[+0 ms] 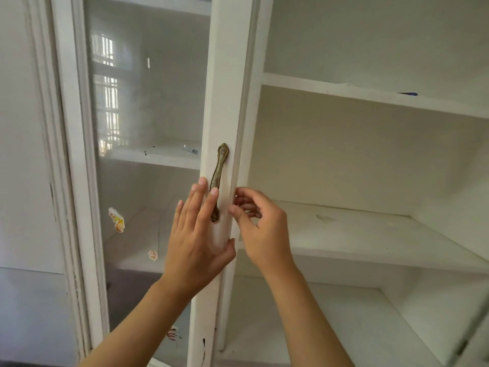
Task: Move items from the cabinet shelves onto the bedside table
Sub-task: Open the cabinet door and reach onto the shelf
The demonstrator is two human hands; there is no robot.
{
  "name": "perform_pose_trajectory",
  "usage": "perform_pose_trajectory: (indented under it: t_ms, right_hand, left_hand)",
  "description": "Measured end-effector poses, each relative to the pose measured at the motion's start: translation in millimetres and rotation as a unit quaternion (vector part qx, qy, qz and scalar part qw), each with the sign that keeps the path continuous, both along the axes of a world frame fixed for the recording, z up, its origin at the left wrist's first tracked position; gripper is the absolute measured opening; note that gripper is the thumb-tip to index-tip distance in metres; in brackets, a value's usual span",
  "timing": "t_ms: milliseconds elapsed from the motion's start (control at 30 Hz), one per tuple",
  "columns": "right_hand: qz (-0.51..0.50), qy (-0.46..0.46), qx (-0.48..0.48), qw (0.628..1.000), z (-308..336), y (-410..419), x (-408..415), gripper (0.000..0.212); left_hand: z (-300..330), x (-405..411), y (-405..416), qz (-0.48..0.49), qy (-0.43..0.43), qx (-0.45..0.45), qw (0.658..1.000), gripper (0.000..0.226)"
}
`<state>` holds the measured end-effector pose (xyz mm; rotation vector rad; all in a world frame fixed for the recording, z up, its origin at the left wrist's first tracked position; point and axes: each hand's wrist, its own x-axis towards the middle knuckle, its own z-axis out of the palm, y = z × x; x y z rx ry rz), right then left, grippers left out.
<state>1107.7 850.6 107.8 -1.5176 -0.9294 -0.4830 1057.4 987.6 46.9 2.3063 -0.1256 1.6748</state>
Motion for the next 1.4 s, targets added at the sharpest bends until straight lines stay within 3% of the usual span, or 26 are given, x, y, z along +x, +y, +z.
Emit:
perform_pose_trajectory:
  t_ms: [767,1133,1400]
  right_hand:
    - [-0.079,-0.085,-0.032,0.993,-1.2,7.1,-131.1,0.025]
    - [-0.121,-0.212,-0.041,0.969,-9.3,35.4,-186.3,0.031]
    - [-0.165,-0.334,-0.063,0.926,-11.3,62.3,-206.2,0.053]
  left_hand:
    - [-3.2,-124.4,26.5,-0.135,0.013,0.000,0.991,0.111]
    - [-19.5,-189.1,56.3,-0.099,0.005,-0.006,0.995,0.104]
    - [-20.4,-234.8,83.2,-0.038,-0.008,0.035,0.999,0.095]
